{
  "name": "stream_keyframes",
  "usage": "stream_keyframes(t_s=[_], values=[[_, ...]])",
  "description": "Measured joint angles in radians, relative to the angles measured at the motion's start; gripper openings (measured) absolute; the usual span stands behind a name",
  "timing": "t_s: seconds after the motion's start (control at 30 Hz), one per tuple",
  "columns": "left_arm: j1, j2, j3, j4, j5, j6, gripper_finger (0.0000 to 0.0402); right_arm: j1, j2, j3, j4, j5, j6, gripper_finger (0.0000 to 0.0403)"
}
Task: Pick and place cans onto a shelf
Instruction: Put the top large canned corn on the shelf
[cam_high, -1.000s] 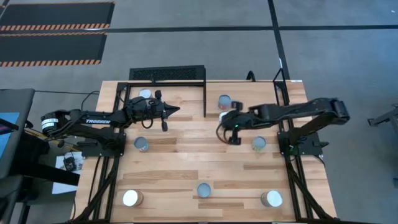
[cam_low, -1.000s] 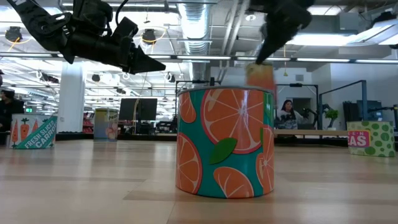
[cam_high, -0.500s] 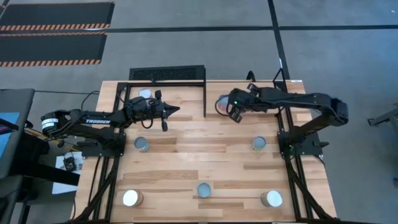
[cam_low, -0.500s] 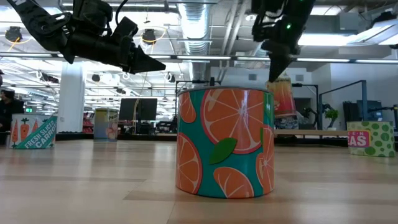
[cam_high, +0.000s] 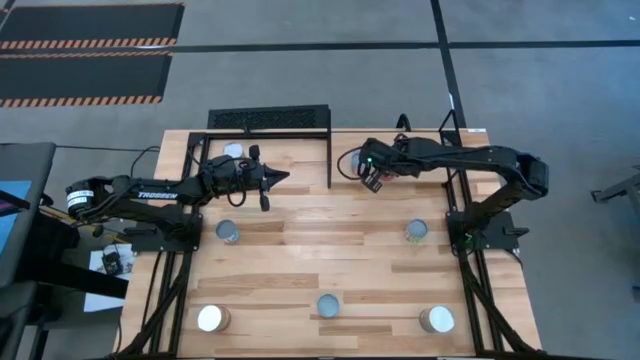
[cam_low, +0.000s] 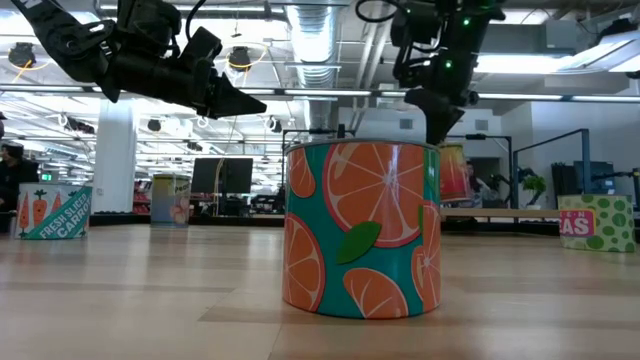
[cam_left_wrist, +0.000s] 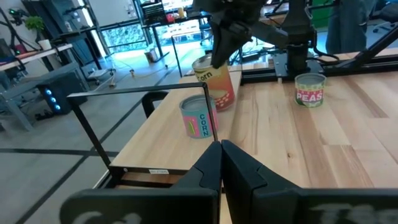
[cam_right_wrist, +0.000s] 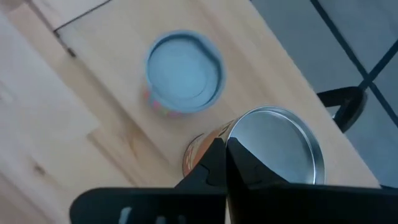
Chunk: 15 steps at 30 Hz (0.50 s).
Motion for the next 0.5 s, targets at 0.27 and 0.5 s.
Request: stream_keyframes(t_s=[0.27,0.5], values=[[0.0,0.0,0.0,0.0,0.0,0.0,0.0,-0.028,-0.001,0.0,0.01,0.018,0.0,0.0009],[0.0,0.0,0.0,0.0,0.0,0.0,0.0,-0.038,-0.001,0.0,0.017,0.013,0.005,0.0021]])
